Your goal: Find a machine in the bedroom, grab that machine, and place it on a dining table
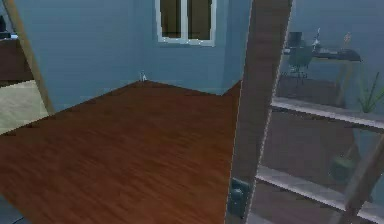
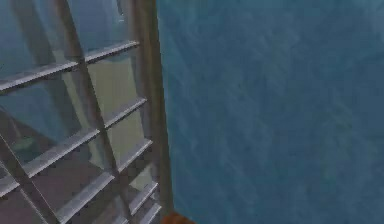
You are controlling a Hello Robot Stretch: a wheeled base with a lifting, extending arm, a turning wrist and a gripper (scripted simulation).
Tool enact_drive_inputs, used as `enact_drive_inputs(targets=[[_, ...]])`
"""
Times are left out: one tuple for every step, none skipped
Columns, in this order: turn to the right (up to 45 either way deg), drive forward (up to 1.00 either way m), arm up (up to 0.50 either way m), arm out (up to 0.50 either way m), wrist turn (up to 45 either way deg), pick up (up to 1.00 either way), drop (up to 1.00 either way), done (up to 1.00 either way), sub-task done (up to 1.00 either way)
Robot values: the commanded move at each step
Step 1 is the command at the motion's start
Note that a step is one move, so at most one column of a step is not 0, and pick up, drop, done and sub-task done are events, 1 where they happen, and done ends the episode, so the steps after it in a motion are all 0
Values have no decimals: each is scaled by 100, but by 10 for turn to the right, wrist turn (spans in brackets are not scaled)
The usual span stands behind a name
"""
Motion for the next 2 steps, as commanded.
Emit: enact_drive_inputs(targets=[[-240,0,0,0,0,0,0,0,0],[0,50,0,0,0,0,0,0,0]])
